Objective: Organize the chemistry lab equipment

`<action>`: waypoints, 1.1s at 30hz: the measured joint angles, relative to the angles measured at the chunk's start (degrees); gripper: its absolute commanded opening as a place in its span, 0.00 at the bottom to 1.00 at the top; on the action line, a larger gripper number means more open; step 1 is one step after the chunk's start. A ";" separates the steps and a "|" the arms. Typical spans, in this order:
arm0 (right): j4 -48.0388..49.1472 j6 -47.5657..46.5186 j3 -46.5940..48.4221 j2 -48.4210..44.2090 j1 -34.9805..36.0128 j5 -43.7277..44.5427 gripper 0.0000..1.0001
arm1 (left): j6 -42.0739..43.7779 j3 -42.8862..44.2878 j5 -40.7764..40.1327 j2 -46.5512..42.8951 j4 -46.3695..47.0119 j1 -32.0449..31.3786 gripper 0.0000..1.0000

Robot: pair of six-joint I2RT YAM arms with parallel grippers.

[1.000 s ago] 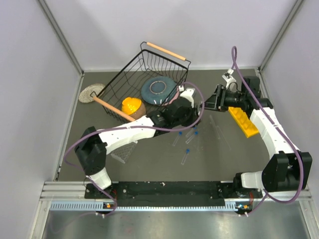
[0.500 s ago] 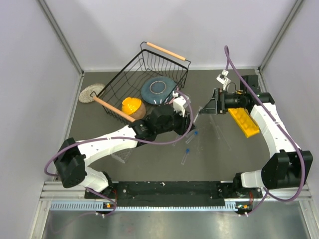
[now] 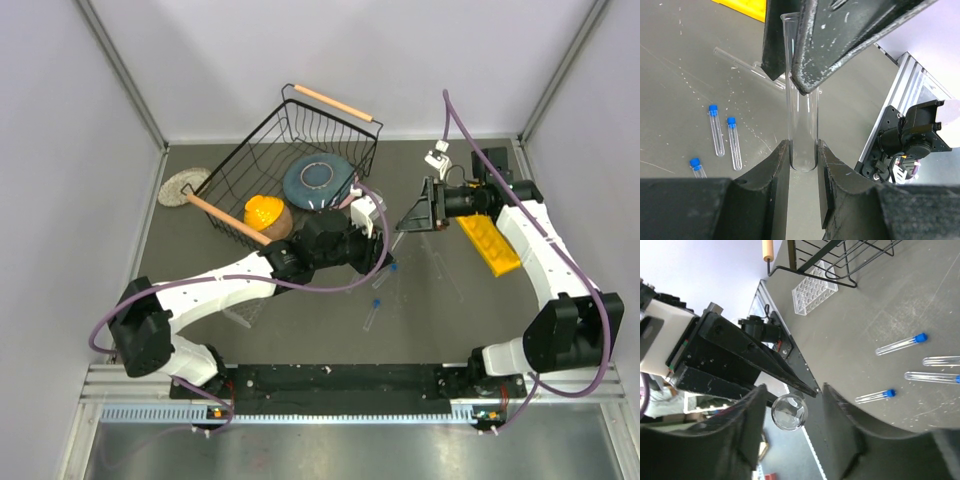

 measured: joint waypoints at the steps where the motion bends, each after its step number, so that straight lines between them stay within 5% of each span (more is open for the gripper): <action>1: 0.00 0.07 0.00 0.13 0.00 -0.17 0.36 | 0.17 0.02 0.02 0.00 -0.02 0.00 0.11; 5: -0.28 0.72 0.35 0.24 0.00 -0.50 0.19 | 0.76 0.02 0.02 0.00 -0.04 0.00 0.16; 10: -0.35 0.28 0.61 0.22 -0.02 -0.15 0.16 | 1.07 0.02 -1.01 -0.11 -0.04 0.00 0.82; 13: -0.52 -0.74 0.61 -0.04 -0.28 1.20 0.16 | 1.22 -0.20 -3.45 -0.79 -0.50 -0.02 0.99; 19: -1.16 -5.60 -0.11 -4.48 -5.07 7.39 0.17 | 0.92 -2.25 -11.23 -8.31 -2.99 0.46 0.99; 29: 1.66 -18.80 -5.75 -11.61 -29.49 22.01 0.18 | -0.76 -10.71 -17.77 -23.08 -4.00 4.26 0.99; 33: 6.40 -21.94 -8.61 -11.47 -33.99 28.22 0.18 | -1.66 -13.84 -18.53 -24.30 -4.24 4.87 0.99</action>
